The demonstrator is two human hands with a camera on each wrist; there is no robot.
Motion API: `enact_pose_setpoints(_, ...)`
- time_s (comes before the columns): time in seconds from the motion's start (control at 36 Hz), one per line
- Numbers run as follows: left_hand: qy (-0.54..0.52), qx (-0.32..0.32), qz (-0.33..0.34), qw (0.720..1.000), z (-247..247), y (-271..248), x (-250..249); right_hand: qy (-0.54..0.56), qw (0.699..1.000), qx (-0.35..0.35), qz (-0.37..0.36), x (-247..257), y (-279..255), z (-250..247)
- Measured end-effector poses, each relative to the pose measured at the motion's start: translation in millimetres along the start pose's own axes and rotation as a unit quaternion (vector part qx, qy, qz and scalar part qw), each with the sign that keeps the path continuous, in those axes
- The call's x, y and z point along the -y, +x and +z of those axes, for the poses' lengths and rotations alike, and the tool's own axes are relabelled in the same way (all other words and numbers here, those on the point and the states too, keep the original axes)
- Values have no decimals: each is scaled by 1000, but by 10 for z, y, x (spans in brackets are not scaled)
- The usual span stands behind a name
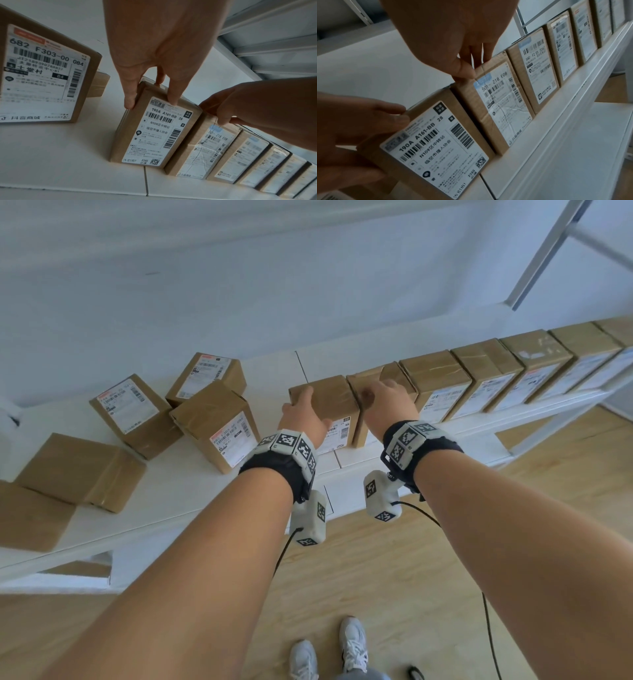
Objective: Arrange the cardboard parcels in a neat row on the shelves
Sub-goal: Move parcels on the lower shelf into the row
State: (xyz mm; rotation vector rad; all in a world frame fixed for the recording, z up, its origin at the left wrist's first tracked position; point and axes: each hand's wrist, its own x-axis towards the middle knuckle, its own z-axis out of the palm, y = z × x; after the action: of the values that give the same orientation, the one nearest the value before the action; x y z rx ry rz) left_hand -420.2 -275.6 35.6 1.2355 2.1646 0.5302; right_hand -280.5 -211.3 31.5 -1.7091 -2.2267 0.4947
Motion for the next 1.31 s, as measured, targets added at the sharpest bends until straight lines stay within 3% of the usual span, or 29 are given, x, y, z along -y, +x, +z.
enact_pose_setpoints(0.22,-24,-57,11,998,-44,15,-5,1,1000,-13,-28,-76,52,15)
enact_pose_setpoints(0.53,-38,-13,31,999,-89,131,68,-4,999,-1,-34,-64,36,-17)
enact_pose_setpoints(0.78,16,-31,28,999,-115,113,40,-19,999,39,-12,72,46,-178)
enact_pose_setpoints(0.94,16,-113,11,993,-445,23,31,13,999,34,-39,308,100,-279)
enact_pose_setpoints(1.11,28,-216,-10,976,-867,-136,352,60,994,39,-77,731,93,-218)
enact_pose_setpoints(1.22,42,-252,-71,964,-1049,-187,717,92,989,62,-101,1085,41,-43)
enact_pose_setpoints(1.31,41,-234,-131,962,-1100,-165,993,113,983,89,-116,1326,-5,108)
